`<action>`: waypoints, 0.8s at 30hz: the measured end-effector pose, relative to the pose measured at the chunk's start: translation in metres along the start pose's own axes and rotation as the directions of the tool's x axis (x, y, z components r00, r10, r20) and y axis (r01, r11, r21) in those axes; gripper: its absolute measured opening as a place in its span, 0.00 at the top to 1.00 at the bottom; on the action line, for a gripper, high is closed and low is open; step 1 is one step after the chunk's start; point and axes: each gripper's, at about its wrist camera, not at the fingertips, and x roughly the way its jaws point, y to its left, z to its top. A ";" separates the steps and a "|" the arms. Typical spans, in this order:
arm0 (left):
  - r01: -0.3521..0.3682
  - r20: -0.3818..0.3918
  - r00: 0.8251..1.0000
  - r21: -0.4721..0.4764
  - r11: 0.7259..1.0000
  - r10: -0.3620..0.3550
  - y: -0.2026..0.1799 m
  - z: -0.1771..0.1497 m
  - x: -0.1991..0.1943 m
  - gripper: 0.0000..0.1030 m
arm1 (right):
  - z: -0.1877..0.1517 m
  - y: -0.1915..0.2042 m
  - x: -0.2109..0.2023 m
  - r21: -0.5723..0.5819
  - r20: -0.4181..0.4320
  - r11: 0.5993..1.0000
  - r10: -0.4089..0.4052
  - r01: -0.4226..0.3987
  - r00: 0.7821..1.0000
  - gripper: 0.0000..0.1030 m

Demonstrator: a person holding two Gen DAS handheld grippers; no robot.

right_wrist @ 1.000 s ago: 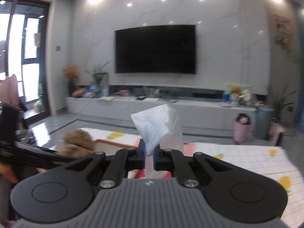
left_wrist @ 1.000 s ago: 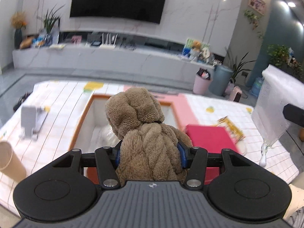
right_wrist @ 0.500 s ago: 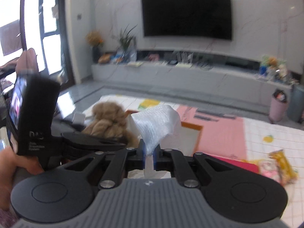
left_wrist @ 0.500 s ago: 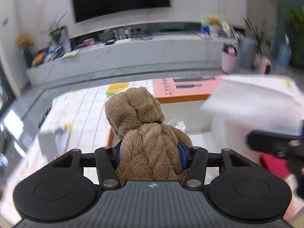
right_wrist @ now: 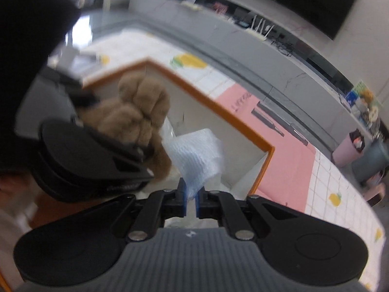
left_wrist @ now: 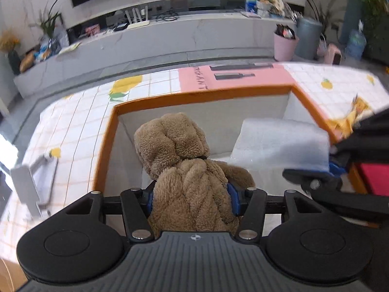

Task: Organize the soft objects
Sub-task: 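Open both tools to drop the bear towel and cloth into the box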

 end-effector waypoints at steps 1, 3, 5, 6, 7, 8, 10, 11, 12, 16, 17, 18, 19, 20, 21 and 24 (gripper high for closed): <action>-0.009 -0.004 1.000 0.021 1.000 0.009 -0.002 -0.002 0.003 0.38 | -0.001 0.001 0.005 -0.024 -0.012 1.000 -0.007 0.006 1.000 0.97; -0.001 -0.016 1.000 0.037 0.999 0.002 -0.003 -0.005 0.010 0.31 | -0.004 0.000 0.015 -0.028 -0.031 1.000 -0.001 0.001 1.000 0.98; -0.006 -0.024 1.000 0.039 0.999 0.007 -0.004 -0.007 0.016 0.20 | -0.007 -0.003 0.023 -0.030 -0.041 1.000 -0.004 0.003 0.999 0.98; -0.020 -0.029 0.999 0.024 1.000 0.021 -0.003 -0.008 0.019 0.16 | -0.007 -0.001 0.024 -0.055 -0.031 0.998 -0.011 0.010 0.999 0.98; -0.013 -0.035 0.999 0.012 1.000 0.014 -0.003 -0.008 0.021 0.17 | -0.008 0.001 0.025 -0.077 -0.026 0.997 -0.020 0.018 0.999 0.98; -0.010 -0.038 0.999 -0.003 1.000 0.009 -0.002 -0.008 0.021 0.16 | -0.009 0.001 0.026 -0.089 -0.022 0.996 -0.028 0.026 0.999 0.98; 0.002 -0.032 0.999 -0.020 1.000 -0.003 0.001 -0.009 0.019 0.16 | -0.011 0.001 0.025 -0.093 -0.016 0.995 -0.024 0.023 1.000 0.98; 0.007 -0.028 1.000 -0.024 1.000 -0.008 0.002 -0.009 0.017 0.16 | -0.012 0.000 0.024 -0.095 -0.013 0.995 -0.020 0.018 1.000 0.99; 0.011 -0.027 1.000 -0.029 1.000 -0.012 0.003 -0.009 0.015 0.17 | -0.013 0.000 0.022 -0.097 -0.009 0.995 -0.018 0.017 1.000 0.99; -0.003 0.018 1.000 -0.032 0.999 0.003 0.004 -0.008 -0.001 0.20 | -0.015 -0.001 0.021 -0.097 -0.004 0.995 -0.022 0.022 1.000 0.99; -0.005 0.038 0.999 -0.021 1.000 0.006 0.002 -0.007 -0.005 0.18 | -0.015 -0.001 0.021 -0.094 -0.002 0.995 -0.021 0.020 1.000 0.99; -0.019 0.065 0.998 -0.011 1.000 0.020 0.000 -0.006 -0.012 0.15 | -0.014 -0.002 0.020 -0.085 -0.005 0.996 -0.015 0.014 1.000 0.98; -0.039 0.100 0.994 -0.001 0.999 0.039 -0.001 -0.006 -0.020 0.14 | -0.016 0.000 0.016 -0.075 -0.008 0.997 -0.011 0.011 1.000 0.98; -0.055 0.133 0.990 0.009 0.998 0.054 -0.002 -0.005 -0.028 0.14 | -0.013 -0.004 0.018 -0.063 -0.014 0.998 -0.006 0.005 1.000 0.98; -0.063 0.161 0.985 0.021 0.998 0.059 -0.002 -0.005 -0.036 0.14 | -0.010 -0.006 0.019 -0.049 -0.017 0.999 0.001 -0.002 1.000 0.98; -0.046 0.186 0.982 0.039 0.998 0.038 0.003 -0.004 -0.054 0.14 | -0.007 -0.008 0.018 -0.027 -0.027 1.000 0.002 -0.003 1.000 0.98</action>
